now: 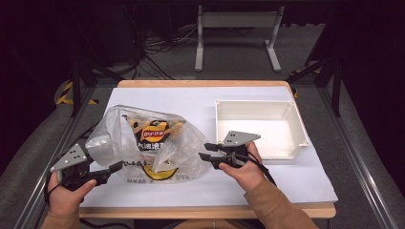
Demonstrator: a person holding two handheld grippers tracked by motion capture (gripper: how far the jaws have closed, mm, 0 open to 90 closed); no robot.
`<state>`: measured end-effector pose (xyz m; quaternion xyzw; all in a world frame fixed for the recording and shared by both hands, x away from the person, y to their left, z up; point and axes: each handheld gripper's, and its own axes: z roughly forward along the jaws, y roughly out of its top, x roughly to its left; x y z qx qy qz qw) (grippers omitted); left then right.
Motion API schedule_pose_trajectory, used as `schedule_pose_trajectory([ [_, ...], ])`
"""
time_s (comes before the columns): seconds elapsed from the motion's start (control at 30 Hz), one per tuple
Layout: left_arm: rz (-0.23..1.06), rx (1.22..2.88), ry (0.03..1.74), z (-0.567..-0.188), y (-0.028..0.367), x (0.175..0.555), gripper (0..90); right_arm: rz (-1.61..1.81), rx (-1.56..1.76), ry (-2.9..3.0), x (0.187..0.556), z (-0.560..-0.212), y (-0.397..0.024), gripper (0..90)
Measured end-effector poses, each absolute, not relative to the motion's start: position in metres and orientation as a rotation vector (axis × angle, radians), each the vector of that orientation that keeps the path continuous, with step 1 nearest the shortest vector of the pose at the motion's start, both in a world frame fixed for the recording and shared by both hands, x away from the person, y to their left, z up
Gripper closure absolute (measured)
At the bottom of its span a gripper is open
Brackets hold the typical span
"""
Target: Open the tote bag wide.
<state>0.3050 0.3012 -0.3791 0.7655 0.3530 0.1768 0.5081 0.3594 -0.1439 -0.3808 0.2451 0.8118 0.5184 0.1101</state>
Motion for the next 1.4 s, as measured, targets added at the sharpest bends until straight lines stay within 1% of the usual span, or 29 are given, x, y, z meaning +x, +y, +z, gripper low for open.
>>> schedule_pose_trajectory([
  [0.17, 0.459, 1.81, 0.851, -0.37, 0.303, 0.298, 35.1, 1.569, 0.697, 2.349, 0.352, -0.367, -0.147, 57.9],
  [0.2, 0.475, 1.799, 0.849, -0.366, 0.304, 0.296, 36.2, 1.592, 0.689, 2.332, 0.35, -0.362, -0.147, 56.0],
  [0.23, 0.475, 1.799, 0.849, -0.366, 0.304, 0.296, 36.9, 1.592, 0.689, 2.332, 0.35, -0.362, -0.147, 56.0],
  [0.27, 0.484, 1.793, 0.845, -0.363, 0.304, 0.294, 38.5, 1.609, 0.676, 2.311, 0.35, -0.358, -0.147, 52.8],
  [0.3, 0.484, 1.793, 0.845, -0.363, 0.304, 0.294, 40.0, 1.609, 0.676, 2.311, 0.35, -0.358, -0.147, 52.8],
  [0.33, 0.485, 1.787, 0.842, -0.362, 0.304, 0.293, 40.0, 1.615, 0.674, 2.303, 0.35, -0.356, -0.146, 51.1],
  [0.4, 0.491, 1.781, 0.84, -0.36, 0.305, 0.292, 46.8, 1.641, 0.659, 2.277, 0.352, -0.351, -0.143, 45.3],
  [0.47, 0.501, 1.789, 0.837, -0.358, 0.305, 0.291, 51.7, 1.646, 0.646, 2.256, 0.353, -0.348, -0.141, 40.3],
  [0.53, 0.502, 1.786, 0.829, -0.358, 0.305, 0.29, 61.3, 1.652, 0.631, 2.25, 0.355, -0.346, -0.138, 35.5],
  [0.6, 0.508, 1.788, 0.82, -0.357, 0.305, 0.291, 69.2, 1.645, 0.605, 2.247, 0.357, -0.344, -0.134, 31.9],
  [0.67, 0.507, 1.794, 0.815, -0.357, 0.305, 0.291, 74.0, 1.621, 0.581, 2.26, 0.36, -0.343, -0.129, 29.4],
  [0.8, 0.497, 1.811, 0.806, -0.358, 0.302, 0.293, 76.8, 1.591, 0.563, 2.277, 0.367, -0.343, -0.12, 26.8],
  [0.97, 0.493, 1.823, 0.798, -0.36, 0.3, 0.295, 76.8, 1.564, 0.55, 2.293, 0.373, -0.346, -0.109, 26.5],
  [1.17, 0.49, 1.829, 0.792, -0.361, 0.298, 0.296, 76.4, 1.531, 0.564, 2.312, 0.381, -0.353, -0.1, 31.2],
  [1.2, 0.488, 1.828, 0.791, -0.362, 0.298, 0.296, 76.0, 1.525, 0.568, 2.316, 0.383, -0.354, -0.099, 33.5],
  [1.23, 0.49, 1.829, 0.79, -0.362, 0.298, 0.296, 75.8, 1.519, 0.572, 2.32, 0.384, -0.355, -0.099, 37.7],
  [1.27, 0.49, 1.829, 0.79, -0.362, 0.298, 0.296, 75.6, 1.511, 0.569, 2.328, 0.385, -0.356, -0.098, 45.1],
  [1.3, 0.488, 1.832, 0.79, -0.362, 0.298, 0.296, 75.6, 1.511, 0.569, 2.328, 0.385, -0.356, -0.098, 45.1],
  [1.33, 0.488, 1.833, 0.79, -0.362, 0.297, 0.296, 75.4, 1.504, 0.573, 2.337, 0.385, -0.356, -0.098, 50.2],
  [1.37, 0.488, 1.834, 0.789, -0.362, 0.297, 0.296, 75.2, 1.502, 0.575, 2.341, 0.386, -0.356, -0.098, 60.0],
  [1.4, 0.488, 1.836, 0.788, -0.362, 0.296, 0.296, 75.2, 1.493, 0.574, 2.349, 0.386, -0.356, -0.099, 67.8],
])
